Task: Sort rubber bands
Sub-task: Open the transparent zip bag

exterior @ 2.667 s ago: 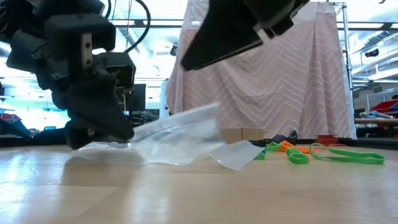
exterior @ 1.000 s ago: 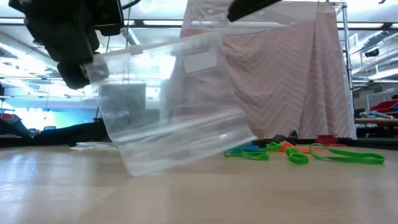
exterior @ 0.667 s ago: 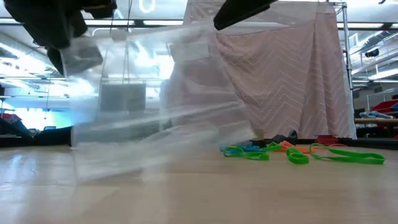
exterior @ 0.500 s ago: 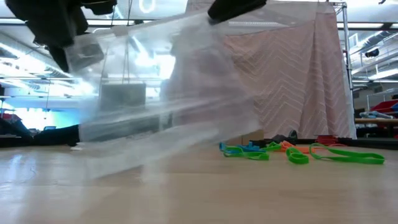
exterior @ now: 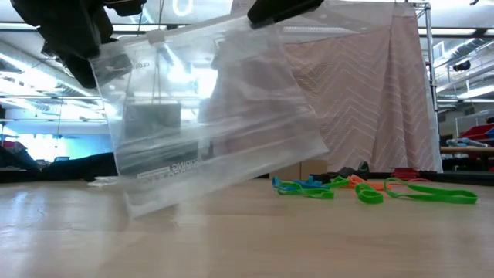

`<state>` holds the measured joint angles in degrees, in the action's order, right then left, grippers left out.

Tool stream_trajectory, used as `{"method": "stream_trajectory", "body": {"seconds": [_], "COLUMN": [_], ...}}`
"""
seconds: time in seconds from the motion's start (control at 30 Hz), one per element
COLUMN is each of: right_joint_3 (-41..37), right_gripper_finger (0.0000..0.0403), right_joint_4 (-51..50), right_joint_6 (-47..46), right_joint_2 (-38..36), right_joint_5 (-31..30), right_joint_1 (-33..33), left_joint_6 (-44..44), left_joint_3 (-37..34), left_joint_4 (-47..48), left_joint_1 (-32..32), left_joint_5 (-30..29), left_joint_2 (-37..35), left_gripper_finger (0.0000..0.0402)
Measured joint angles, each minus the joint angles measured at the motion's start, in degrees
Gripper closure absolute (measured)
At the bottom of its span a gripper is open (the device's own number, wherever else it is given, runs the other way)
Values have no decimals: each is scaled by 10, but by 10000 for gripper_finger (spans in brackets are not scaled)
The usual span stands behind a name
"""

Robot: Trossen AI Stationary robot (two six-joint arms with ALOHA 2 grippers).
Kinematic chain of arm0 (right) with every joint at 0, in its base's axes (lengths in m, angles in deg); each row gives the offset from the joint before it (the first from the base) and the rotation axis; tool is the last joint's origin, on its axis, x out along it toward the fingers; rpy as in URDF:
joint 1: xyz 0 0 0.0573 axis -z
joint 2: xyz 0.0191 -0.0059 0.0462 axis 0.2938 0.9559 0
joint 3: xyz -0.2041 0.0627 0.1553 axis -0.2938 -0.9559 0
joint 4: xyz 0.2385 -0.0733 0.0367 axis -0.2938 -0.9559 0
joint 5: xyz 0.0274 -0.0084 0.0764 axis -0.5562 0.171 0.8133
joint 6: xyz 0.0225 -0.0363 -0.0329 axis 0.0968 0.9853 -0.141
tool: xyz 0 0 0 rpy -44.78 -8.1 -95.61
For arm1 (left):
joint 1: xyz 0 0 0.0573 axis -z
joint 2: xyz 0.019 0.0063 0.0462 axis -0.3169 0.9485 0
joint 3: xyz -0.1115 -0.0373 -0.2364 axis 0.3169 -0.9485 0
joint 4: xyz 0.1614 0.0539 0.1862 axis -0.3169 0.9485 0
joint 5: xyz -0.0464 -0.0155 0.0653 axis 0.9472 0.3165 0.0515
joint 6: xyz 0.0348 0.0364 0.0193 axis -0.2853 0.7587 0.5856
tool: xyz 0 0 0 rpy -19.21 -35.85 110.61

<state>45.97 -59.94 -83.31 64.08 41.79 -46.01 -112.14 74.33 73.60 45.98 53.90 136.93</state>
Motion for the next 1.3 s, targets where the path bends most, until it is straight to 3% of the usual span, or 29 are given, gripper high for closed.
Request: {"method": "stream_trajectory", "body": {"seconds": [0.2, 0.53, 0.73, 1.07, 1.17, 1.3], "right_joint_3": [0, 0, 0, 0, 0, 0], "right_gripper_finger": [306, 398, 402, 403, 403, 403], "right_joint_4": [0, 0, -7, -49, -49, -47], "right_joint_6": [-5, -2, -15, -96, -112, -133], "right_joint_2": [0, 0, 0, 0, 0, 1], "right_joint_5": [12, 13, -10, -82, -112, -135], "right_joint_1": [6, 11, 11, 5, 0, -3], "left_joint_6": [10, 16, 43, 118, 120, 126], "left_joint_3": [0, 0, 0, -1, -1, -1], "left_joint_4": [-7, -23, -29, -73, -36, 22], "left_joint_1": [0, 0, 0, -20, -35, -59], "left_joint_5": [-2, -8, -7, -18, -28, -86], "left_joint_2": [0, 0, 0, -25, -48, -100], "left_gripper_finger": [401, 401, 395, 319, 300, 288]}}
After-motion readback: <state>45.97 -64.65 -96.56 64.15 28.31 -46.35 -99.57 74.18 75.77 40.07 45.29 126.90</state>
